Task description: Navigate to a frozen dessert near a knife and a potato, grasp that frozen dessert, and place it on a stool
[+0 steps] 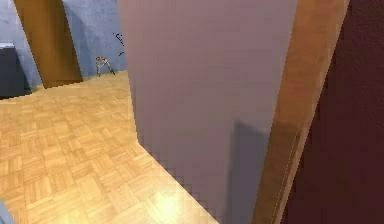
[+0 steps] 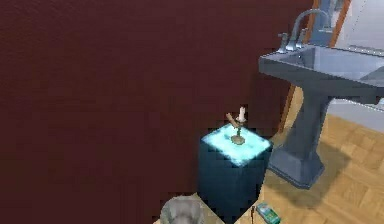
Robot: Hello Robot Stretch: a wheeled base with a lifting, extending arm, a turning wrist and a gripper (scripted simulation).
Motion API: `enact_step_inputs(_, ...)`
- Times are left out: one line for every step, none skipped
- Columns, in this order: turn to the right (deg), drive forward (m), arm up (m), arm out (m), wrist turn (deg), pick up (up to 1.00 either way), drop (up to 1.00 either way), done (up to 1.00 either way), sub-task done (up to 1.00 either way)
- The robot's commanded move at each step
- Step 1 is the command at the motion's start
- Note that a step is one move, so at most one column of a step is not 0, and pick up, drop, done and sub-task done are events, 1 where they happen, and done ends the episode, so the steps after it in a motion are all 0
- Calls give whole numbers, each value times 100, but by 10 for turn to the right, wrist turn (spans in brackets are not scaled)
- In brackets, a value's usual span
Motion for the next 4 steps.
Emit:
enact_step_inputs(0, 10, 0, 0, 0, 0, 0, 0, 0)
enact_step_inputs(-270, 0, 0, 0, 0, 0, 0, 0, 0)
enact_step_inputs(0, 100, 0, 0, 0, 0, 0, 0, 0)
enact_step_inputs(0, 35, 0, 0, 0, 0, 0, 0, 0)
